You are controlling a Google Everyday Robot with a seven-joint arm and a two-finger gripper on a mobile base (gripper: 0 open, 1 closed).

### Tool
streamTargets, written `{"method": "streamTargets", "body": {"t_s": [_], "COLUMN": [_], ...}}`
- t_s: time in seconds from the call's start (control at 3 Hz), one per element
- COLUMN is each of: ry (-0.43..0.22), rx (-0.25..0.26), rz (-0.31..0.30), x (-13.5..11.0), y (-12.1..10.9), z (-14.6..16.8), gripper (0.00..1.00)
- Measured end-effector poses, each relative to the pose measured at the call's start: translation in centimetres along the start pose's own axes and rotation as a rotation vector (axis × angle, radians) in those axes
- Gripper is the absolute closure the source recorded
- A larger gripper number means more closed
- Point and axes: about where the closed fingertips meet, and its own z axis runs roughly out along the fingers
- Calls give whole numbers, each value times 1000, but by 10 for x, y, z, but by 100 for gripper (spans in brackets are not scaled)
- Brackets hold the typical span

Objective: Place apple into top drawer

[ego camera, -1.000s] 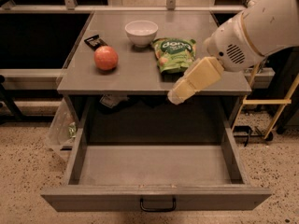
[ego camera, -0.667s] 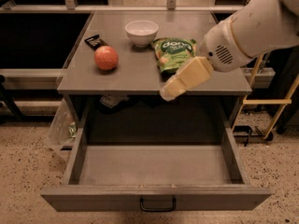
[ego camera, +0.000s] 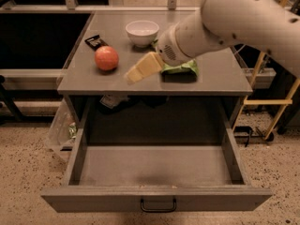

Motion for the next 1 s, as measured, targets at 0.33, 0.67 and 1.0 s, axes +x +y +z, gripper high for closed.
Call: {"method": "streamTargets", "body": {"t_s": [0.33, 0.67, 1.0], "ry": [-43, -43, -76], "rx": [-14, -14, -32], "rz": [3, 3, 8], "x": [-29, -29, -33], "y": [-11, -11, -8], "z": [64, 64, 78], "gripper": [0, 0, 0]}}
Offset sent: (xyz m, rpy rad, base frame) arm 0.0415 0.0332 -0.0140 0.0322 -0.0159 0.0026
